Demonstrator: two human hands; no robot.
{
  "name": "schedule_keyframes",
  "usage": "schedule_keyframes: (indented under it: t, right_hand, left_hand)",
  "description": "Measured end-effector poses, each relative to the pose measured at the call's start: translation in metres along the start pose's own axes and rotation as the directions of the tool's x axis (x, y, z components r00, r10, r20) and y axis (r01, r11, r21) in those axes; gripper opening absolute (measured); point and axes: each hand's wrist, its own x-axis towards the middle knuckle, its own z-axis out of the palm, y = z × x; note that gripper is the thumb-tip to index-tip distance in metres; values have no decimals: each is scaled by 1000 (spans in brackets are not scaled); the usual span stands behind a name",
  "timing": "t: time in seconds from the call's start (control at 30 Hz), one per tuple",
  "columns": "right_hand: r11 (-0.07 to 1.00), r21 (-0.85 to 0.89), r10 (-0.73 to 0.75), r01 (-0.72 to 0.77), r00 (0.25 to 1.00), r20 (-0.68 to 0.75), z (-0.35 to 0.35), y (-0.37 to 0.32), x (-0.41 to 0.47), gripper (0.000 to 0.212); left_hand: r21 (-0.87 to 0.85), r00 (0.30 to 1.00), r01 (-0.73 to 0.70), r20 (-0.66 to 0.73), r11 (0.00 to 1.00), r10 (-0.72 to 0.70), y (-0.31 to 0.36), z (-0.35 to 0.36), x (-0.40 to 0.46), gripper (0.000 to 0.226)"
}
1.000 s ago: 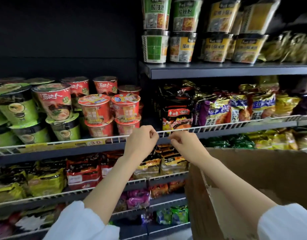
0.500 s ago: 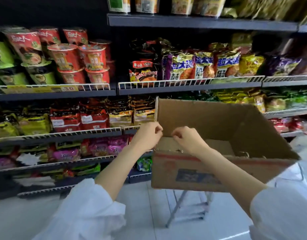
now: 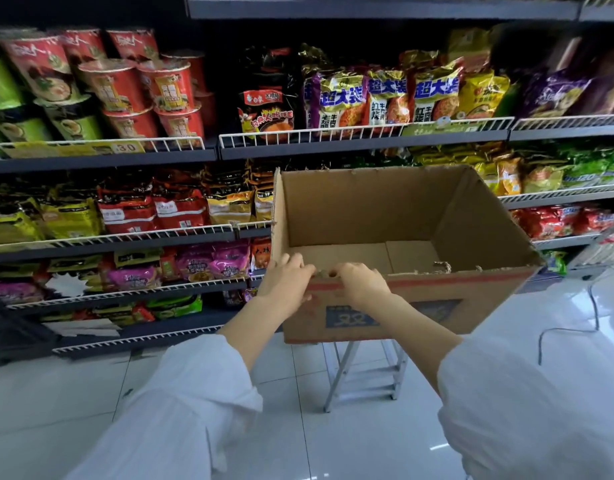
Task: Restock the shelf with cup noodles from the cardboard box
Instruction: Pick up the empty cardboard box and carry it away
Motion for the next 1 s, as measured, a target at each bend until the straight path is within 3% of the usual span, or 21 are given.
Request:
schedule_keyframes:
  t: [0.13,0.23,0.33,0.43,0.57,0.77,0.87,1.0]
  right_hand:
    - [993,-118,-18,13,999,-42,15,-4,-12,17]
    - [984,-147,-115,104,991,-68,6,-17,-19,20]
    - [965,-149,-223,214,974,-45,-8,-44,-22,26]
    - [942,-109,-319,316,948,-9,-15,-84,-24,23]
    - [880,-50,-470,472,882,47,-16,-159,-28,23]
    - [780,-44,-615,624,778,132,5,-301,-24,19]
    - [729,45,-676,683,708,207,25,-374,-14,8]
    - [668,167,-740,725,624,252,62,-472,-5,24]
  left_hand:
    - [-219,999,29,24,975,-24,7,10,-15,31]
    - [-303,1000,6,-11,953,-10,-1,7,-34,32]
    - [-177,994,84,-54,981,-95,-24,-4,-56,30]
    - [-157,982,143,-101,977,-160,-59,-16,-85,28]
    - [-160,947,237,-183,958,-264,-114,-28,-141,22]
    - [-217,893,386,-157,897,-422,-221,-25,-233,28]
    - [-203,870,434,-159,878,-467,-280,-21,-278,34]
    - [-126,850,509,-85,852,-520,-362,-14,-337,30]
